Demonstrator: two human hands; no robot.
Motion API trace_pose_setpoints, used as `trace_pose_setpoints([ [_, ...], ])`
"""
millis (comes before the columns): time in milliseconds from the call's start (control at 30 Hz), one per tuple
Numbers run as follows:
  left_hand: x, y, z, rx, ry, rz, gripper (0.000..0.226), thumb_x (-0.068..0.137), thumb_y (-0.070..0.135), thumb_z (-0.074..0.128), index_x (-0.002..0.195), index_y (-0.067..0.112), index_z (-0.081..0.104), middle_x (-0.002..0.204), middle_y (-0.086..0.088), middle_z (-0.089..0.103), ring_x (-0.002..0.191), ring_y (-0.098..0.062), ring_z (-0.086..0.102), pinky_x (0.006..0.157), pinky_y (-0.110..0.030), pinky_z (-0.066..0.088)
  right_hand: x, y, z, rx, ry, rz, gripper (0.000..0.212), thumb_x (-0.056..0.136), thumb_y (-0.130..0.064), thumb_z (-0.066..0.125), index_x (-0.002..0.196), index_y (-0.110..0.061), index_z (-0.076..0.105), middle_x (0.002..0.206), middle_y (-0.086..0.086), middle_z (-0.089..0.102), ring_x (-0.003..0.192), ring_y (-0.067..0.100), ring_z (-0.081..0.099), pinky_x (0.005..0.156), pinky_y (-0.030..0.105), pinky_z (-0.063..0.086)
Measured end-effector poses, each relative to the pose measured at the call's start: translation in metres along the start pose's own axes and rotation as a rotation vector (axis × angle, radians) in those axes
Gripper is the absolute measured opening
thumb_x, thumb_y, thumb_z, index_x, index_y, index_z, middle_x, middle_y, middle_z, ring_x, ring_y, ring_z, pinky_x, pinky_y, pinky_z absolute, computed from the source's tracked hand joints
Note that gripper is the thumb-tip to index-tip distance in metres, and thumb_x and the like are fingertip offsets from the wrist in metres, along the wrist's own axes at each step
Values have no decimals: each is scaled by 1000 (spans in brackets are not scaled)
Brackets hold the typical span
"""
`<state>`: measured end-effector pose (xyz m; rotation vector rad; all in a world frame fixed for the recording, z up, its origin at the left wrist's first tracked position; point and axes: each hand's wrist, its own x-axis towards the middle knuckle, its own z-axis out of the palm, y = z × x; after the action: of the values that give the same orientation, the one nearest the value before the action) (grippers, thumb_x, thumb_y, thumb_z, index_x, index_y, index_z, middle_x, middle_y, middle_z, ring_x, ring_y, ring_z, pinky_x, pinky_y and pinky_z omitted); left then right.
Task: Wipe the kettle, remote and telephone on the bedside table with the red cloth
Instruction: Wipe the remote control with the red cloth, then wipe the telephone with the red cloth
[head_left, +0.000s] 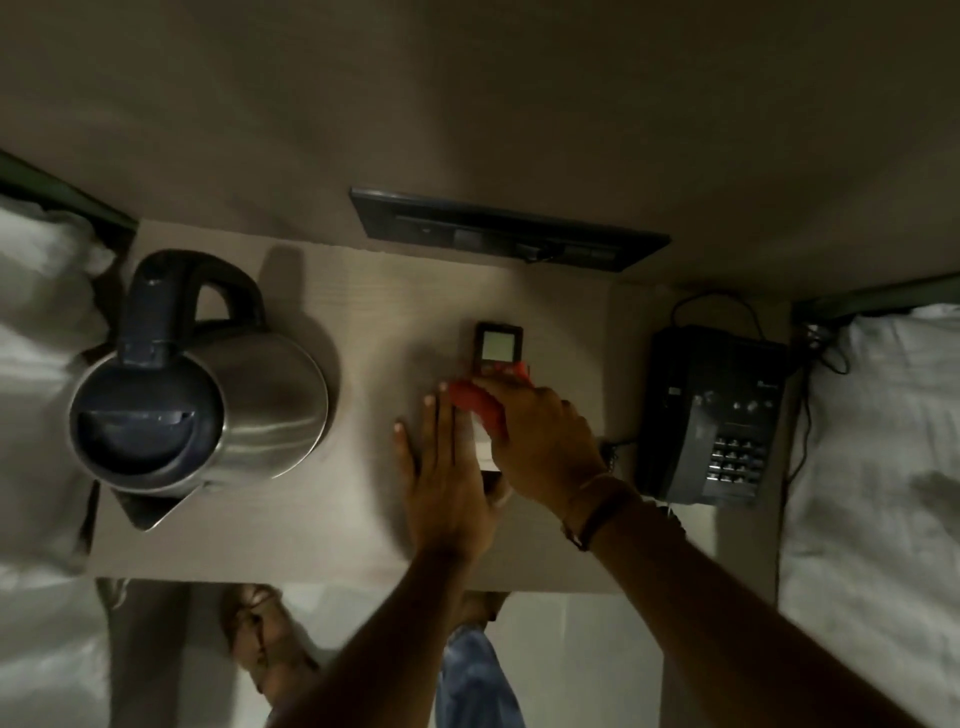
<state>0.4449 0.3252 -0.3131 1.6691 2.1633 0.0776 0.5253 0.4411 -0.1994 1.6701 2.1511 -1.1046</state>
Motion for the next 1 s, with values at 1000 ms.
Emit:
trace_pose_setpoints([
  [1000, -25, 112, 7, -232, -66, 273, 134, 76, 99, 48, 172, 18, 2, 182, -9, 4, 169, -27, 1, 135, -58, -1, -145, 120, -80, 1146, 513, 186, 44, 93, -30, 65, 137, -37, 61, 126, -10, 76, 119, 14, 74, 97, 33, 65],
])
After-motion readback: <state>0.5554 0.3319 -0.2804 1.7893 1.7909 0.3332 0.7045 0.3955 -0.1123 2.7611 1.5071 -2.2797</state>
